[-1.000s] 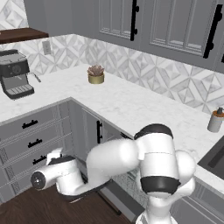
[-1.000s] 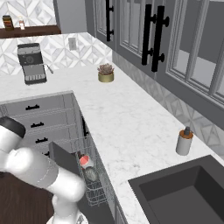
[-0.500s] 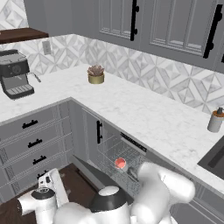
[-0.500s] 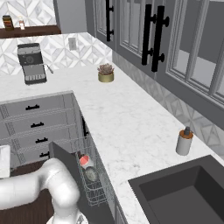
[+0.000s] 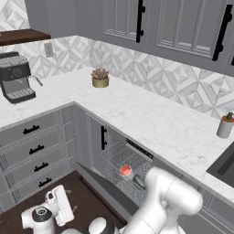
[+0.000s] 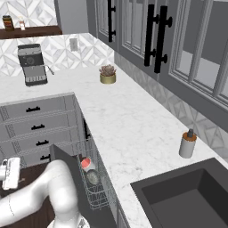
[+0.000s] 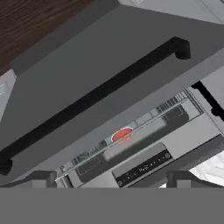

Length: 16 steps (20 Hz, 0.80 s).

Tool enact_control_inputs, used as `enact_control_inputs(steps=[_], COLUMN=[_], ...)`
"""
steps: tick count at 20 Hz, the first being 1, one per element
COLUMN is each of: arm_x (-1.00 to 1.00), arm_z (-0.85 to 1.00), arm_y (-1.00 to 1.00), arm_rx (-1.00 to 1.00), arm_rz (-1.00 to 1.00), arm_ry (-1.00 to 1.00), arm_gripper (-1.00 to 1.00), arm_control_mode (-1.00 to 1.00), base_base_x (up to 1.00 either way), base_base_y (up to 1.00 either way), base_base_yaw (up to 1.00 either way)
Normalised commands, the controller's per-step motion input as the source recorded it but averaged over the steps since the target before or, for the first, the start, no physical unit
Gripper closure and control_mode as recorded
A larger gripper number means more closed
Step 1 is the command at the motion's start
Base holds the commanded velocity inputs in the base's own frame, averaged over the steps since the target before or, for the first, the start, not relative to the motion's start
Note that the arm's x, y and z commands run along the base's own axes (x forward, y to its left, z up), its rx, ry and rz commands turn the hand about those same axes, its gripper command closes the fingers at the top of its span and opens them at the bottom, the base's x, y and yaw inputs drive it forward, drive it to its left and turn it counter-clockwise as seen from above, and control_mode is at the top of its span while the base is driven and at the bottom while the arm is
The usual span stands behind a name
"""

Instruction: Pick up the cup and bowl from the counter, place them in the dishwasher, and close the dishwasher door.

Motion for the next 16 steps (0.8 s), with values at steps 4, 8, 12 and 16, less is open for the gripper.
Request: enact_control_inputs(steps=[4, 8, 12, 16], arm_x=[0.7, 0.75, 0.69, 0.35], arm_z=[-0.63, -0.72, -0.81, -0.87], arm_y=[-0.12, -0.09, -0.04, -0.04], arm_rx=[-0.18, -0.21, -0.29, -0.33], arm_rz=[-0.18, -0.17, -0.16, -0.12], arm_ry=[0.06, 0.06, 0.01, 0.0], arm_gripper=[-1.0, -1.0, -1.0, -1.0], arm_control_mode=[-1.0, -1.0, -1.0, -1.0], base_base_x=[0.0, 0.0, 0.0, 0.0], base_base_y=[0.0, 0.0, 0.0, 0.0], base_base_yaw=[0.0, 0.0, 0.0, 0.0])
